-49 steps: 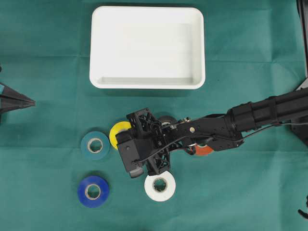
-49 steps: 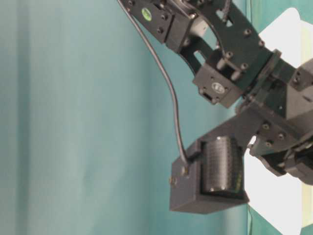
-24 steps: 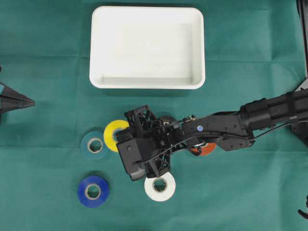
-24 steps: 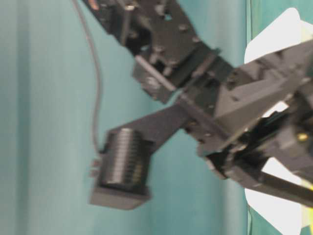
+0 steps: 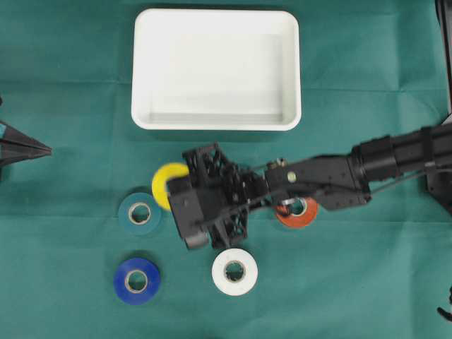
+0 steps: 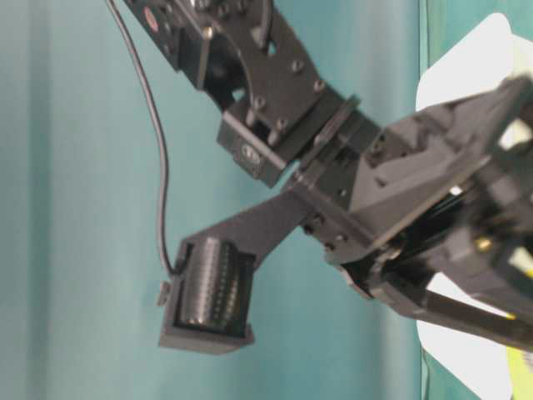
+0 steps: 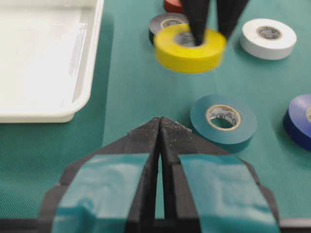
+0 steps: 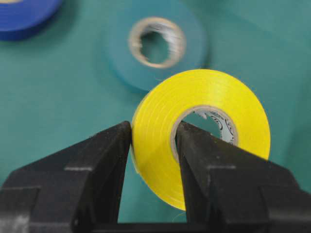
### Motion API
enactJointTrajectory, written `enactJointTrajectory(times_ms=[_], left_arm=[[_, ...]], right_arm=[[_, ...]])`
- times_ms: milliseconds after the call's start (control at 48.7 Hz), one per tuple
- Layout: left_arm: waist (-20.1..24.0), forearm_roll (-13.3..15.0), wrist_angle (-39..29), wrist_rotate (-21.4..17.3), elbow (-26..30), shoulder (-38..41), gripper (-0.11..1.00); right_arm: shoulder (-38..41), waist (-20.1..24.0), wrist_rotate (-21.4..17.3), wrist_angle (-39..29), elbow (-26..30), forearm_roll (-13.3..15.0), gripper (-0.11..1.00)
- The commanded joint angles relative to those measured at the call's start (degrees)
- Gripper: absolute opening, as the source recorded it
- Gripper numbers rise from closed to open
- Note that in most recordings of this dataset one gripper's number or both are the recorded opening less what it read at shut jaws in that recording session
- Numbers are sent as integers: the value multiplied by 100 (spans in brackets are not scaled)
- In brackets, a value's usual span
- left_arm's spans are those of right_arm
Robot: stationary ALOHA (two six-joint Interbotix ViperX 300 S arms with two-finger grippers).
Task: Put the tape into the white case with the right arm.
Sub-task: 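Carry the yellow tape into the white tray and release it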
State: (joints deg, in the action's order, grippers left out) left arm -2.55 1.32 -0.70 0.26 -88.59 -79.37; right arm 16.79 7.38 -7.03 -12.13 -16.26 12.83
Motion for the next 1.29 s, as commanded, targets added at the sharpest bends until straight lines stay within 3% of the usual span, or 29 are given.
enactJointTrajectory(times_ms=[0,349,617,1274], left_arm=[[18,0,26,-9,70,70,0],[26,0,26,-9,70,70,0],[26,0,26,-9,70,70,0],[105,0,26,0,70,70,0]], right_arm=[[-211,-202,0,44,149,26,2],[-202,-1020,0,422,176,404,2],[-158,-1573,0,606,167,422,2],[35,-1644,-9,598,202,431,3]])
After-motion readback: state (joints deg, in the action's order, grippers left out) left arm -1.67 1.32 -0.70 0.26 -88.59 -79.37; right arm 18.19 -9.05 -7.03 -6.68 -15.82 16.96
